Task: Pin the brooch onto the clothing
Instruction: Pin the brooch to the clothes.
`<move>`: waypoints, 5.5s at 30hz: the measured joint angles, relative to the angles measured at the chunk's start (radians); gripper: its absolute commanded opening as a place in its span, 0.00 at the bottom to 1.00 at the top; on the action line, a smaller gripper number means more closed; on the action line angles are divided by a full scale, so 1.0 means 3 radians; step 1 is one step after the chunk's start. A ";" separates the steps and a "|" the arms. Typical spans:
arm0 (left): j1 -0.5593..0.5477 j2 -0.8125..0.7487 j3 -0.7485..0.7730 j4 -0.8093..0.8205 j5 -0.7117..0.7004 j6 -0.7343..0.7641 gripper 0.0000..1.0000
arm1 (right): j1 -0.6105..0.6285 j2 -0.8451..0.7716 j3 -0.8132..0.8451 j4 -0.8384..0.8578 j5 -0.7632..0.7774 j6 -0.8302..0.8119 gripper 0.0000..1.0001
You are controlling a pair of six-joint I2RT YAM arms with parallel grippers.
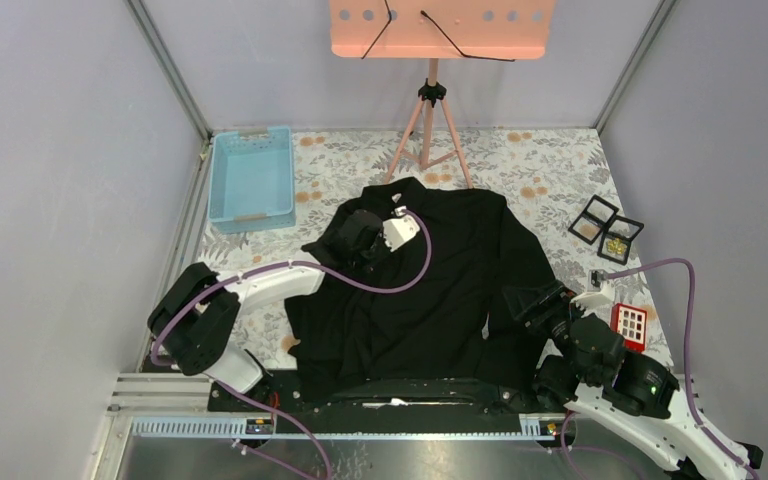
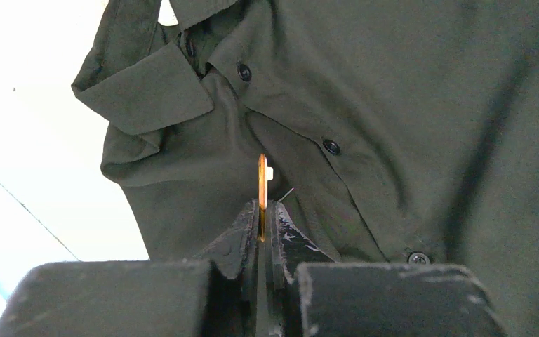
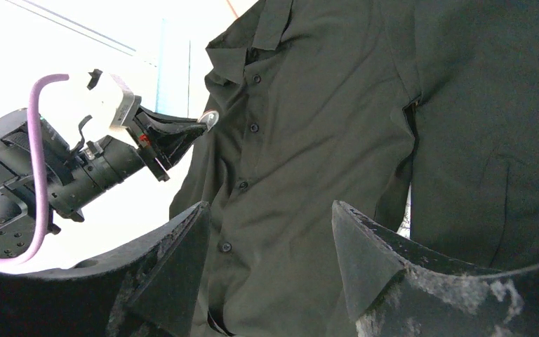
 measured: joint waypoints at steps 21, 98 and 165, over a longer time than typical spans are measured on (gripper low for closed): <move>-0.0036 -0.0047 0.0175 -0.0322 0.0599 -0.0192 0.00 | 0.0000 0.0000 -0.0001 0.0000 0.0000 0.0009 0.70; -0.0398 -0.0671 -0.0008 0.0032 0.1882 -0.1573 0.00 | 0.0000 0.0899 -0.0097 0.0656 -0.0261 -0.0009 0.69; 0.0053 -0.0610 -0.0117 0.0209 0.2431 -0.2234 0.00 | 0.0000 0.3249 -0.1043 0.4552 -0.1177 -0.1564 0.10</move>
